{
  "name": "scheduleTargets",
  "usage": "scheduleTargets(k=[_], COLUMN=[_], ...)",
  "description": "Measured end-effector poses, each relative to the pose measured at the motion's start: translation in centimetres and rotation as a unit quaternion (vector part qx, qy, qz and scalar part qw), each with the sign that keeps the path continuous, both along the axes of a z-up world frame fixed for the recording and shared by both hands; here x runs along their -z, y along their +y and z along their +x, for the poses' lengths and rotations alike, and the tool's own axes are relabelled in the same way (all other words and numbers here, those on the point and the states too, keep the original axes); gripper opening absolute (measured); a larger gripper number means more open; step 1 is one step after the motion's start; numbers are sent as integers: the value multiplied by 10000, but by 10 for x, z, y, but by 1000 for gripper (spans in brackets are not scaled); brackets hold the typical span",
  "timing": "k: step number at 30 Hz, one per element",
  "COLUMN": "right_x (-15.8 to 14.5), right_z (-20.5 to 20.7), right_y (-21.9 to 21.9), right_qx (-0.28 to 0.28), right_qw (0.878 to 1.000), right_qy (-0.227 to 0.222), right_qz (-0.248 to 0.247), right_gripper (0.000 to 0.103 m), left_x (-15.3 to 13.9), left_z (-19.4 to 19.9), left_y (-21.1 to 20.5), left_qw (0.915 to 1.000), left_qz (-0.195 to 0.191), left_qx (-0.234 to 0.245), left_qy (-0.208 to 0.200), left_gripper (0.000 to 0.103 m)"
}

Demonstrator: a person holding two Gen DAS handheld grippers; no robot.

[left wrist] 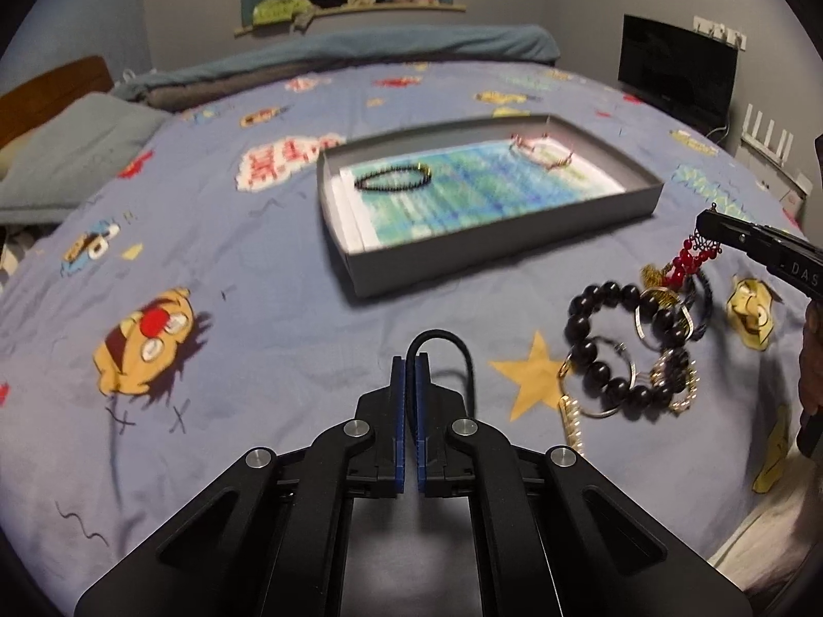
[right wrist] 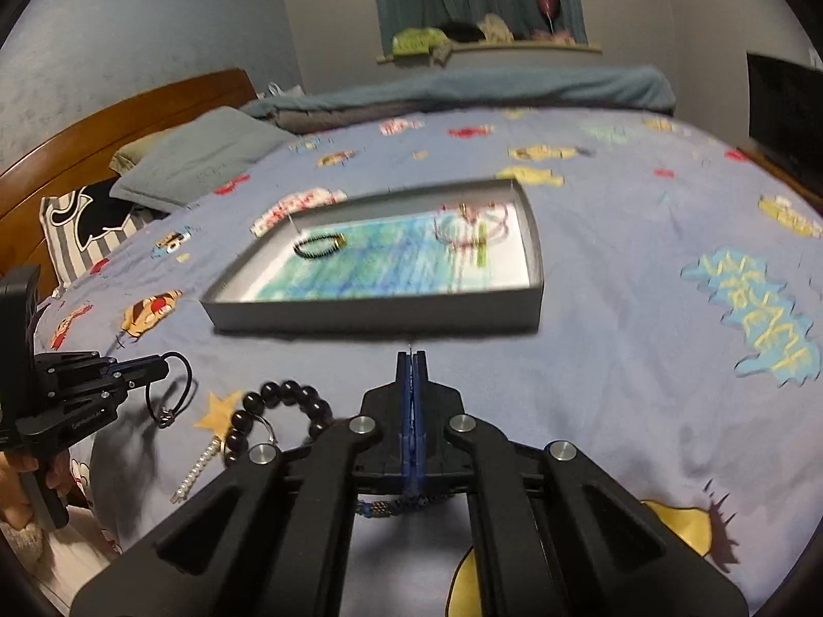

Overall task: Organize jewelry
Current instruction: 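Grasp the black hair tie with left tool while right tool grasps red bead earrings, then lower the hair tie and earrings into the grey box and open both tools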

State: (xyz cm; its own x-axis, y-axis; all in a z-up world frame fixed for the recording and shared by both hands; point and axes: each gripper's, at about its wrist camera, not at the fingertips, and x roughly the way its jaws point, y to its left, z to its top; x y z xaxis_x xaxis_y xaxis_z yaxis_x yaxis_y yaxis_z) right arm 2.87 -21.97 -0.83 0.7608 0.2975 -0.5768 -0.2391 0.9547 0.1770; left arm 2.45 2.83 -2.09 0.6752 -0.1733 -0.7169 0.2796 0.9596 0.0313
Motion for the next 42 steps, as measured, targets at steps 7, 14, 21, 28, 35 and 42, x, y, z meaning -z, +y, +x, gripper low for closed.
scheduleTargets(k=[7,14,21,28,35,42], right_x=[-24,-44,-81,-114,-120,-88], right_z=[-16,-22,-19,6,37,75], right_y=[3,4,5,8,10,4], right_qx=[35,81,232,414,544,452], right_qw=[9983,9968,9926,9890,9865,9915], right_qy=[-556,-758,-1137,-1408,-1543,-1217], right_qz=[-195,-248,-349,-194,-70,17], right_gripper=[1,1,1,1,1,1], left_x=[-17,-27,-47,-87,-93,-54], left_z=[-15,-23,-6,22,64,104], left_y=[-10,-5,6,2,-12,-22], left_qw=[9993,9983,9972,9928,9910,9949], left_qz=[-56,-190,-492,-640,-786,-715], left_qx=[126,143,50,-42,-182,-168], left_qy=[-357,-531,-561,-1008,-1070,-686], left_gripper=[4,4,4,4,4,4])
